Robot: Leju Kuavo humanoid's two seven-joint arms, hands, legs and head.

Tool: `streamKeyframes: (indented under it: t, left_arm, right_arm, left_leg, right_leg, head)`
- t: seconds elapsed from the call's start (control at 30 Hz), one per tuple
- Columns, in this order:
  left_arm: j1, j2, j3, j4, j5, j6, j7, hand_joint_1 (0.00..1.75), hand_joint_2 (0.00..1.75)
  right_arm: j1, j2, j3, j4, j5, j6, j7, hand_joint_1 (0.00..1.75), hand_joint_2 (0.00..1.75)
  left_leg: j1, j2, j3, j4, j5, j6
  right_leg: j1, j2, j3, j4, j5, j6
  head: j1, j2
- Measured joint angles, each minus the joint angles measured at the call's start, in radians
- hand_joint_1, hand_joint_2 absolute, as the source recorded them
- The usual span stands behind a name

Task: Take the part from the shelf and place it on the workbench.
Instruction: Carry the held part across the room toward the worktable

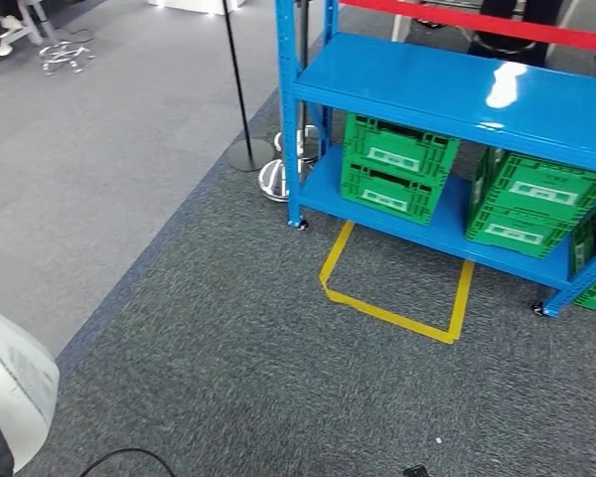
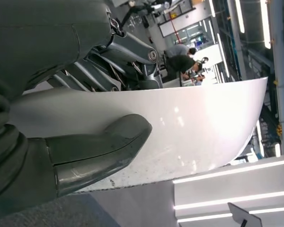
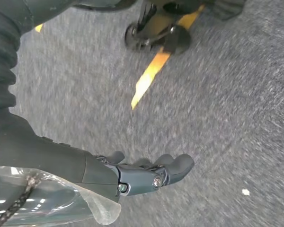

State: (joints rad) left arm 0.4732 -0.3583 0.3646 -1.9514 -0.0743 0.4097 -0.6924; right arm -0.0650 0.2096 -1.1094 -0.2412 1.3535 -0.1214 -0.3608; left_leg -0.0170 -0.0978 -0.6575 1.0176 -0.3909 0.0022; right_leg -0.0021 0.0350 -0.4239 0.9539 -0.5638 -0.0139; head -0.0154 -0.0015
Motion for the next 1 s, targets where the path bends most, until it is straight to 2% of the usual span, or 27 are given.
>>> streamKeyframes:
  t: [0.03,0.1,0.13,0.17,0.2,0.23,0.27,0.3,0.33,0.37,0.4,0.43,0.47,0.5,0.53,0.57,0.6,0.63,0.67,0.7,0.73,0.77,0.8,0.87,0.9,0.97,1.0]
  left_arm:
    - [0.002,0.0,0.0,-0.001,0.0,0.0,0.0,1.75,1.75]
    - [0.002,0.0,0.0,-0.001,0.0,0.0,0.0,1.75,1.75]
    - [0.002,0.0,0.0,-0.001,0.0,0.0,0.0,1.75,1.75]
    - [0.003,0.0,0.0,-0.001,0.0,0.0,0.0,1.75,1.75]
    - [0.004,0.0,0.001,-0.001,0.0,0.0,0.0,1.75,1.75]
    - [0.004,0.0,0.001,-0.001,-0.001,0.001,0.0,1.75,1.75]
    - [0.005,0.0,0.001,-0.001,-0.003,0.002,0.0,1.75,1.75]
    - [0.004,0.0,0.0,-0.001,-0.005,0.004,0.0,1.75,1.75]
    - [0.004,0.0,0.0,-0.001,-0.007,0.007,0.0,1.75,1.75]
    - [0.004,0.0,-0.001,-0.001,-0.01,0.01,0.0,1.75,1.75]
    - [0.006,0.0,-0.002,-0.002,-0.013,0.012,0.0,1.75,1.75]
    - [0.01,0.001,-0.002,-0.002,-0.016,0.013,0.0,1.75,1.75]
    - [0.015,0.0,-0.001,-0.002,-0.019,0.014,0.0,1.75,1.75]
    - [0.018,0.0,-0.001,-0.002,-0.021,0.014,0.0,1.75,1.75]
    - [0.02,0.0,-0.001,-0.003,-0.023,0.015,0.0,1.75,1.75]
    - [0.02,-0.001,-0.001,-0.003,-0.024,0.015,0.0,1.75,1.75]
    - [0.019,-0.001,-0.002,-0.003,-0.027,0.015,0.0,1.75,1.75]
    - [0.018,-0.002,-0.003,-0.003,-0.029,0.016,0.0,1.75,1.75]
    - [0.019,-0.002,-0.003,-0.003,-0.032,0.019,0.0,1.75,1.75]
    - [0.02,-0.002,-0.004,-0.003,-0.035,0.022,0.0,1.75,1.75]
    - [0.021,-0.002,-0.004,-0.003,-0.038,0.027,0.0,1.75,1.75]
    - [0.022,-0.002,-0.004,-0.005,-0.039,0.032,0.0,1.75,1.75]
    - [0.023,-0.002,-0.005,-0.008,-0.04,0.039,0.0,1.75,1.75]
    - [0.023,-0.002,-0.009,-0.017,-0.04,0.055,0.0,1.75,1.75]
    - [0.023,-0.002,-0.01,-0.023,-0.04,0.062,0.0,1.75,1.75]
    - [0.026,-0.002,-0.012,-0.032,-0.041,0.07,0.0,1.75,1.75]
    - [0.029,-0.002,-0.013,-0.035,-0.041,0.072,0.0,1.75,1.75]
  right_arm:
    - [0.0,0.004,0.002,-0.001,0.0,0.001,0.0,0.0,1.75]
    - [0.002,0.007,0.004,-0.003,0.002,0.002,0.0,0.0,1.75]
    - [0.004,0.008,0.005,-0.003,0.003,0.003,0.0,0.0,1.75]
    - [0.004,0.008,0.005,-0.003,0.003,0.002,0.0,0.0,1.75]
    - [0.003,0.008,0.005,-0.004,0.003,0.002,0.0,0.0,1.75]
    - [0.0,0.009,0.006,-0.004,0.004,0.002,0.0,0.0,1.75]
    - [-0.003,0.009,0.007,-0.005,0.004,0.002,0.0,0.0,1.75]
    - [-0.005,0.01,0.008,-0.007,0.005,0.002,0.0,0.0,1.75]
    - [-0.005,0.013,0.01,-0.01,0.005,0.004,0.0,0.0,1.75]
    - [-0.005,0.015,0.012,-0.013,0.006,0.006,0.0,0.0,1.75]
    - [-0.005,0.019,0.014,-0.016,0.006,0.009,-0.001,0.0,1.75]
    - [-0.004,0.023,0.016,-0.019,0.006,0.011,-0.001,0.0,1.75]
    - [-0.004,0.027,0.018,-0.022,0.006,0.013,-0.001,0.0,1.75]
    - [-0.002,0.029,0.02,-0.025,0.006,0.015,-0.001,0.0,1.75]
    - [0.001,0.032,0.021,-0.027,0.006,0.016,-0.001,0.0,1.75]
    - [0.005,0.033,0.022,-0.03,0.006,0.019,-0.001,0.0,1.75]
    - [0.009,0.033,0.023,-0.033,0.005,0.021,-0.001,0.0,1.75]
    - [0.013,0.034,0.024,-0.037,0.004,0.024,-0.001,0.0,1.75]
    - [0.016,0.035,0.027,-0.041,0.003,0.026,-0.001,0.0,1.75]
    - [0.017,0.036,0.03,-0.045,0.001,0.027,-0.001,0.0,1.75]
    - [0.017,0.037,0.033,-0.051,-0.001,0.029,-0.001,0.0,1.75]
    - [0.018,0.038,0.037,-0.058,-0.003,0.032,-0.001,0.0,1.75]
    - [0.018,0.039,0.04,-0.068,-0.006,0.035,-0.001,0.0,1.75]
    - [0.022,0.051,0.047,-0.093,-0.013,0.043,0.0,0.0,1.75]
    - [0.025,0.061,0.051,-0.108,-0.017,0.046,0.002,0.0,1.75]
    - [0.03,0.084,0.061,-0.134,-0.022,0.05,0.006,0.0,1.75]
    - [0.032,0.093,0.065,-0.144,-0.024,0.052,0.008,0.0,1.75]
  left_leg:
    - [0.002,0.023,-0.011,0.035,-0.045,-0.006]
    - [0.011,0.073,-0.033,0.157,-0.156,-0.021]
    - [0.018,0.083,-0.038,0.222,-0.185,-0.029]
    - [0.025,0.088,-0.035,0.268,-0.189,-0.036]
    - [0.032,0.091,-0.019,0.285,-0.169,-0.042]
    - [0.039,0.096,0.013,0.265,-0.139,-0.047]
    - [0.044,0.108,0.063,0.212,-0.116,-0.051]
    - [0.047,0.125,0.124,0.136,-0.111,-0.053]
    - [0.046,0.14,0.179,0.057,-0.122,-0.049]
    - [0.042,0.152,0.216,-0.004,-0.138,-0.042]
    - [0.036,0.154,0.23,-0.039,-0.151,-0.031]
    - [0.03,0.148,0.226,-0.054,-0.153,-0.018]
    - [0.027,0.142,0.217,-0.056,-0.146,-0.006]
    - [0.025,0.135,0.208,-0.059,-0.137,0.005]
    - [0.024,0.127,0.2,-0.061,-0.127,0.016]
    - [0.023,0.119,0.191,-0.062,-0.116,0.024]
    - [0.02,0.108,0.179,-0.062,-0.107,0.031]
    - [0.015,0.096,0.167,-0.06,-0.097,0.035]
    - [0.011,0.084,0.154,-0.059,-0.087,0.038]
    - [0.006,0.071,0.142,-0.057,-0.079,0.039]
    - [0.003,0.058,0.131,-0.056,-0.07,0.039]
    - [0.001,0.045,0.123,-0.054,-0.063,0.039]
    - [-0.001,0.033,0.116,-0.051,-0.057,0.037]
    - [-0.004,0.011,0.103,-0.042,-0.047,0.032]
    - [-0.004,0.001,0.096,-0.038,-0.042,0.028]
    - [-0.005,-0.018,0.084,-0.031,-0.034,0.018]
    - [-0.006,-0.01,0.077,-0.022,-0.04,0.013]
  right_leg:
    - [-0.002,-0.017,-0.013,-0.001,0.012,-0.005]
    - [0.001,-0.053,-0.041,0.001,0.034,-0.01]
    - [0.002,-0.072,-0.056,0.003,0.044,-0.008]
    - [0.002,-0.089,-0.072,0.006,0.054,-0.006]
    - [0.002,-0.106,-0.087,0.011,0.063,-0.004]
    - [0.001,-0.121,-0.103,0.017,0.072,0.0]
    - [0.002,-0.133,-0.116,0.024,0.08,0.004]
    - [0.002,-0.143,-0.127,0.031,0.087,0.009]
    - [0.002,-0.152,-0.138,0.037,0.094,0.016]
    - [0.002,-0.161,-0.145,0.041,0.102,0.023]
    - [-0.001,-0.17,-0.151,0.042,0.11,0.03]
    - [-0.005,-0.179,-0.155,0.041,0.119,0.039]
    - [-0.01,-0.173,-0.159,0.042,0.122,0.047]
    - [-0.014,-0.151,-0.165,0.049,0.11,0.054]
    - [-0.015,-0.118,-0.174,0.073,0.081,0.058]
    - [-0.016,-0.081,-0.189,0.117,0.037,0.06]
    - [-0.014,-0.055,-0.207,0.178,-0.013,0.058]
    - [-0.013,-0.043,-0.225,0.245,-0.051,0.056]
    - [-0.01,-0.038,-0.235,0.295,-0.067,0.052]
    - [-0.008,-0.036,-0.232,0.316,-0.062,0.047]
    - [-0.005,-0.033,-0.208,0.296,-0.039,0.041]
    - [-0.001,-0.022,-0.167,0.241,-0.011,0.034]
    - [0.002,0.001,-0.114,0.166,0.011,0.026]
    - [0.003,0.042,-0.034,0.043,0.024,0.016]
    - [0.003,0.048,-0.018,0.015,0.019,0.014]
    - [0.001,0.026,-0.02,0.004,0.018,0.012]
    - [-0.001,0.013,-0.023,0.001,0.02,0.008]
  head:
    - [-0.003,0.0]
    - [-0.009,0.0]
    - [-0.01,0.0]
    - [-0.009,0.0]
    - [-0.009,0.0]
    - [-0.009,0.0]
    - [-0.009,0.0]
    - [-0.01,0.0]
    - [-0.009,0.0]
    - [-0.01,0.0]
    - [-0.009,0.0]
    - [-0.009,0.0]
    - [-0.009,0.0]
    - [-0.009,0.0]
    - [-0.008,0.0]
    - [-0.008,0.0]
    - [-0.007,0.0]
    - [-0.007,0.0]
    - [-0.007,0.0]
    - [-0.007,0.0]
    - [-0.007,0.0]
    - [-0.007,0.0]
    - [-0.007,0.0]
    - [-0.007,0.0]
    - [-0.008,0.0]
    - [-0.007,0.0]
    - [-0.009,0.0]
